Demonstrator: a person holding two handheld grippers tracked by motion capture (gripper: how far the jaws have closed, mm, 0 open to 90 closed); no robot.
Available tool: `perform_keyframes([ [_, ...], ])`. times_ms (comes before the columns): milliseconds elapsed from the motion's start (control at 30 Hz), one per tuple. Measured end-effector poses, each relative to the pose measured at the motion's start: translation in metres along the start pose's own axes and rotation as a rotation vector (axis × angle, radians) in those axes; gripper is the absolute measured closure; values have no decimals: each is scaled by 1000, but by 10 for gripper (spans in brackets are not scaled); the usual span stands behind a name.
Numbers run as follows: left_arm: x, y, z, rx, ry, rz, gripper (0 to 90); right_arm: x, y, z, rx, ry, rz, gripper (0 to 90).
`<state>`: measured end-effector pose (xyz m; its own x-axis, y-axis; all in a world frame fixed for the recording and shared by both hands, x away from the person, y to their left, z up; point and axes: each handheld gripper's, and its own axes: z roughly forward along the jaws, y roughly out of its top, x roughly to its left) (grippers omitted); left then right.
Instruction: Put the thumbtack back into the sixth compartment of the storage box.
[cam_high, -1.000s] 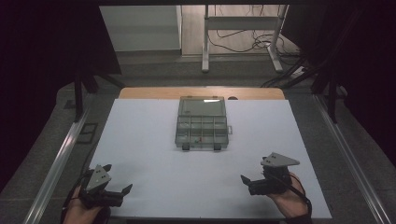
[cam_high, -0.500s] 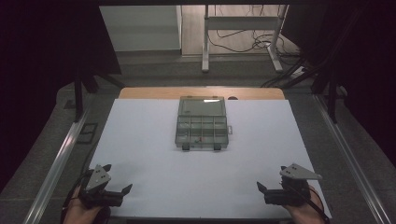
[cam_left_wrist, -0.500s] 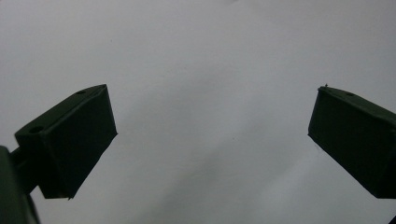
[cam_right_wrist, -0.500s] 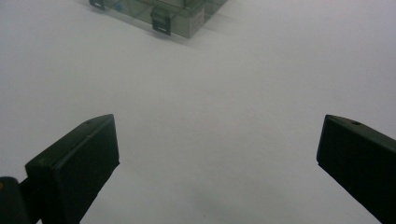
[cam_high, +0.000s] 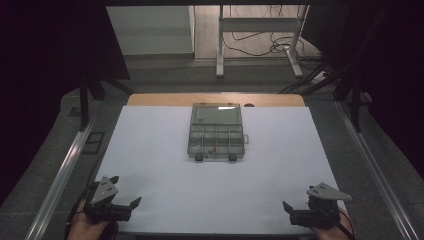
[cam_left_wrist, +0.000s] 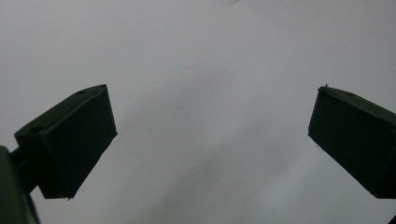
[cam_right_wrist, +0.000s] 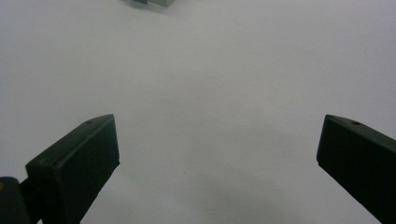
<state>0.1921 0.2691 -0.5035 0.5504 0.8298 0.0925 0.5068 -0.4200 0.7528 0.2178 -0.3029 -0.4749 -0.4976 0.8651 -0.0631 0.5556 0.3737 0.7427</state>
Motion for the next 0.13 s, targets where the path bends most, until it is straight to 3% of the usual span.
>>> perform_keyframes([
  [133, 0, 0, 0, -1, -1, 0, 11, 0, 0, 2, 17, -3, -9, 0],
])
